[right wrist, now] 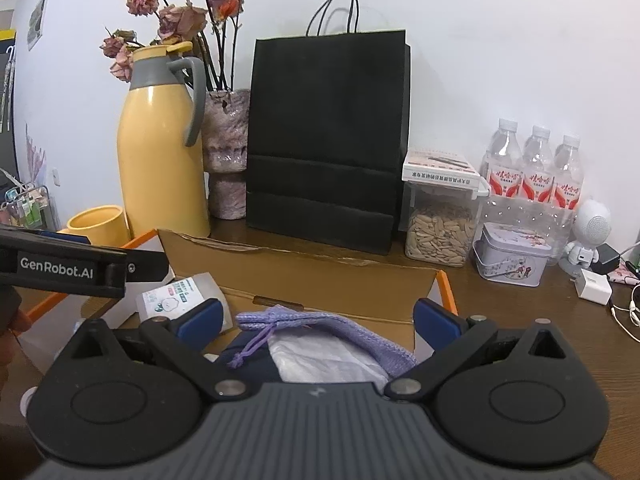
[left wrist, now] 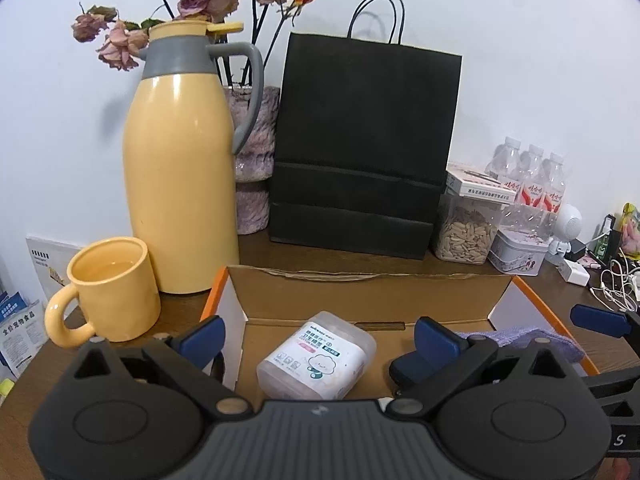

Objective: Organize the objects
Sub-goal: 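Lower the purple cloth and tub into the box and open both tools, then grasp the red-green packaged item with the left tool while the right tool reaches the black cable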

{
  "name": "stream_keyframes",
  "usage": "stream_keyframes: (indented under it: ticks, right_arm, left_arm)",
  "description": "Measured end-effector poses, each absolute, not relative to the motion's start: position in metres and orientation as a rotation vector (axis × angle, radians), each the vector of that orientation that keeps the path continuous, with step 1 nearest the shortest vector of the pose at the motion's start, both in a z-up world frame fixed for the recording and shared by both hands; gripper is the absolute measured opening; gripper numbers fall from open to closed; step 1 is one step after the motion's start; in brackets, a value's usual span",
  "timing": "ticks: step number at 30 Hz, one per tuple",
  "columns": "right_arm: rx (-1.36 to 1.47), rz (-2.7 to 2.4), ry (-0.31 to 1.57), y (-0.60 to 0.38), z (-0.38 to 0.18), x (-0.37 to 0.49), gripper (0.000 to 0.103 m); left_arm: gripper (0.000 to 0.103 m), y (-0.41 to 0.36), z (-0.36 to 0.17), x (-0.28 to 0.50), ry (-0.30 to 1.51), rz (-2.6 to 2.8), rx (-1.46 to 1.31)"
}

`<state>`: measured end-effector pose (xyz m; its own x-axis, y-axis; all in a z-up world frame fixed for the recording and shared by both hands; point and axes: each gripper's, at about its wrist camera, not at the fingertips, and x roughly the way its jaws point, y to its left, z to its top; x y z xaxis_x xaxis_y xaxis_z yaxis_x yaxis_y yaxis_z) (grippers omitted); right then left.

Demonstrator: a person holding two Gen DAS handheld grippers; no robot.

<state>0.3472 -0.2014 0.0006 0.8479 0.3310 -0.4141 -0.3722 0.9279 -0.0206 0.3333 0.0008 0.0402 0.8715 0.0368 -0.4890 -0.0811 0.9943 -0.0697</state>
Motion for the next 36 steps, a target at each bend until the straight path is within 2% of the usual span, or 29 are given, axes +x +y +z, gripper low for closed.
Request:
stream_keyframes:
  ticks: [15, 36]
  right_arm:
    - [-0.106, 0.373, 0.377, -0.207, 0.018, 0.295, 0.103]
    - [-0.139, 0.38, 0.473, -0.219, -0.006, 0.189, 0.103]
  left_arm:
    - [0.101, -0.017, 0.057, 0.27, 0.43, 0.021, -0.038]
    - [0.101, -0.023, 0.04, 0.156, 0.521, -0.01, -0.032]
